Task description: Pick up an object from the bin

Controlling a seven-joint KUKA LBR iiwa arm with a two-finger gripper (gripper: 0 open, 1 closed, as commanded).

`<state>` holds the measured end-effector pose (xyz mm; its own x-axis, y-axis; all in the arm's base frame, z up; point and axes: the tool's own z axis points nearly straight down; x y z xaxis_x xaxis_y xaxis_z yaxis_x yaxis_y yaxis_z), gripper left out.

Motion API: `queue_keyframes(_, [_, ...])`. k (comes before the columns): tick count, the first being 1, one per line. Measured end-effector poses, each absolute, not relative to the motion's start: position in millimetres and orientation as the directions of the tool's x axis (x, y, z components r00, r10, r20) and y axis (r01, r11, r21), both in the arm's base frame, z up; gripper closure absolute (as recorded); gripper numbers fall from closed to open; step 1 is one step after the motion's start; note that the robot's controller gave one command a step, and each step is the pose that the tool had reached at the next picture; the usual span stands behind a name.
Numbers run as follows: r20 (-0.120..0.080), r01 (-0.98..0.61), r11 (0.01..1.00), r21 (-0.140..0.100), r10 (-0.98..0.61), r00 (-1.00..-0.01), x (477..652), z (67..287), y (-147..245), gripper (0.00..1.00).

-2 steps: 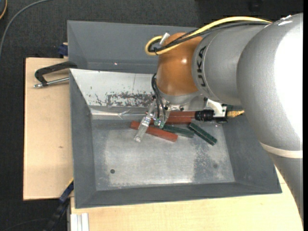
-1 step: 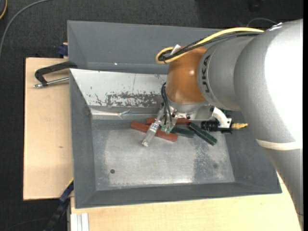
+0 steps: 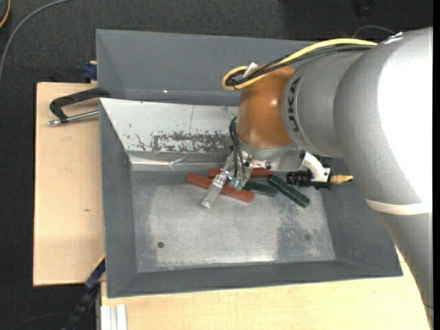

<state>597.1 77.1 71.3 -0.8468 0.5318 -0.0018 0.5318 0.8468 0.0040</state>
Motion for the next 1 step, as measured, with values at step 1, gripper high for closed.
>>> queue_keyframes(1, [-0.008,0.532,0.846,0.007,0.532,-0.846,599.7,75.0,76.1,1.00])
